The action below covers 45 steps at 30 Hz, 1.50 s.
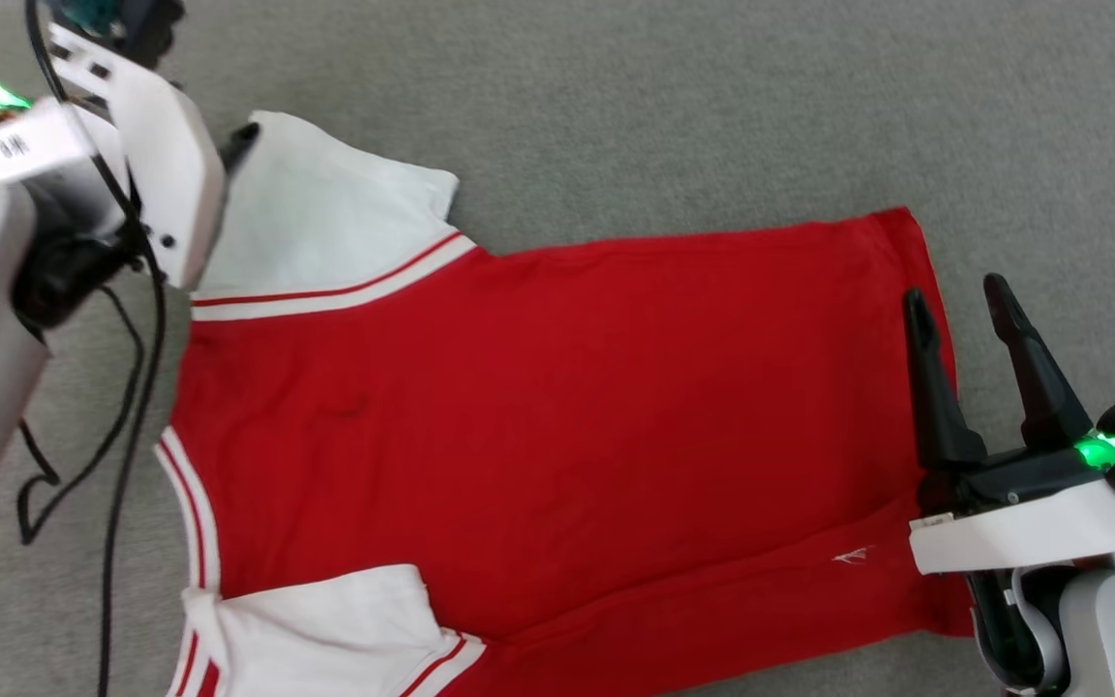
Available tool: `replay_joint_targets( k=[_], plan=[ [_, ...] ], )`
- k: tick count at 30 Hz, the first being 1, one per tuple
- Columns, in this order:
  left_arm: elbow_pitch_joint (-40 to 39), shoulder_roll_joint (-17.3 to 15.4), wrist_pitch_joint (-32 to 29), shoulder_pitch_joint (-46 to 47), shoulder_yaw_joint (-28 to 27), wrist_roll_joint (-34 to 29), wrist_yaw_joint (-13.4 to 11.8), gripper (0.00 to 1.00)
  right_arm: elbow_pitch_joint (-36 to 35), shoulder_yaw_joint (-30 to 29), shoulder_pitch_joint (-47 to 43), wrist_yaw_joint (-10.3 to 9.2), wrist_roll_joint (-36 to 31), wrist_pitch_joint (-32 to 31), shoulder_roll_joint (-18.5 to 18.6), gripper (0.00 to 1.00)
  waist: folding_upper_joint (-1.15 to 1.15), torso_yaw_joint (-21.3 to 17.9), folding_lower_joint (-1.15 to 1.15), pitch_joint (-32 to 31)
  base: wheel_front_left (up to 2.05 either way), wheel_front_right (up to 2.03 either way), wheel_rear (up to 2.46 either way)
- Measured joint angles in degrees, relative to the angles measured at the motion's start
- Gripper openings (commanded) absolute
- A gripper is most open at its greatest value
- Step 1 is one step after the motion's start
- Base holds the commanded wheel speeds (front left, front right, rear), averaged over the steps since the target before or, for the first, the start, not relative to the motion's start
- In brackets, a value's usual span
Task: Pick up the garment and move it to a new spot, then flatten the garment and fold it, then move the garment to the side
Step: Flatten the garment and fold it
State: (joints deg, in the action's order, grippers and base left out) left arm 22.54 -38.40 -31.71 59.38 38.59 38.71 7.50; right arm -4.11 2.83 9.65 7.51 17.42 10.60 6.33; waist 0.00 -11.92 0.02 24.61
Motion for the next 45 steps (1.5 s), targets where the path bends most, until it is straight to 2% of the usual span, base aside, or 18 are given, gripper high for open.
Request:
replay_joint_targets(
  k=[6, 12, 20, 21, 22, 23, 30, 35, 39, 43, 45],
  plan=[
    [3.6, -1.72, -4.71, 4.71, 3.33, 3.37, 0.0, 1.0, 0.32, 1.09, 1.53, 0.0, 0.3, 0.82, -0.45, 1.0, 0.0, -2.35, 0.0, 3.41, 0.0, 0.0, 0.0],
    [7.73, -2.22, -7.23, 7.38, 4.93, 3.31, 0.0, 1.0, 0.51, 1.57, 2.26, 0.0, 0.65, 1.49, -0.9, 1.0, 0.0, -3.75, -0.01, 6.12, 0.0, 0.0, 0.0],
    [8.44, -1.98, -8.35, 8.69, 6.64, 6.88, -0.18, 1.0, 1.34, 1.49, 3.08, 0.0, 0.41, 2.11, -1.26, 1.0, 0.0, -4.34, -0.01, 7.68, 0.0, 0.0, 0.0],
    [8.22, -2.08, -8.55, 8.71, 7.1, 7.49, -0.18, 0.85, 1.46, 1.4, 3.1, 0.0, 0.41, 2.25, -1.31, 1.0, 0.0, -4.31, -0.01, 7.7, 0.0, 0.0, 0.0],
    [7.98, -2.18, -8.71, 8.78, 7.45, 7.92, -0.18, 0.09, 1.55, 1.33, 3.17, 0.0, 0.41, 2.26, -1.33, 1.0, 0.0, -4.28, -0.01, 7.71, 0.0, 0.0, 0.0],
    [7.94, -2.2, -8.71, 8.91, 7.67, 8.37, -0.15, 0.0, 1.68, 1.27, 3.21, 0.0, 0.41, 2.34, -1.35, 1.0, 0.0, -4.24, -0.01, 7.68, 0.0, 0.0, 0.0],
    [10.21, -1.02, -3.31, 8.03, 7.76, 9.38, -0.01, 0.0, 2.22, 0.91, 3.24, 0.0, 0.21, 1.87, -1.18, 1.0, 0.0, -3.57, -0.01, 5.93, 0.0, 0.0, 0.0],
    [10.93, -0.24, 1.66, 6.53, 7.05, 9.8, -0.01, 0.0, 2.25, -0.37, 2.91, 0.0, -0.24, -1.1, 0.93, 1.0, 0.0, -2.36, -0.01, 2.93, 0.0, 0.0, 0.0],
    [9.0, 0.15, 4.43, 3.8, 6.98, 10.55, -0.01, 0.0, 2.9, -1.96, 2.68, 0.0, -1.34, -7.33, 3.65, 1.0, 0.0, -0.8, -0.02, -0.07, 0.0, 0.0, 0.0],
    [4.53, -0.62, 6.1, 0.85, 7.09, 11.33, -0.03, 0.0, 3.32, -2.75, 3.06, 0.0, -1.9, -16.53, 7.3, 1.0, 0.0, 1.45, -0.02, -2.75, 0.0, 0.0, 0.0],
    [1.65, -1.35, 6.76, -0.89, 7.04, 11.49, -0.81, 0.0, 3.69, -3.02, 3.7, 0.0, -1.74, -21.67, 9.5, 1.0, 0.0, 2.74, -0.02, -3.96, 0.0, 0.0, 0.0]
  ],
)
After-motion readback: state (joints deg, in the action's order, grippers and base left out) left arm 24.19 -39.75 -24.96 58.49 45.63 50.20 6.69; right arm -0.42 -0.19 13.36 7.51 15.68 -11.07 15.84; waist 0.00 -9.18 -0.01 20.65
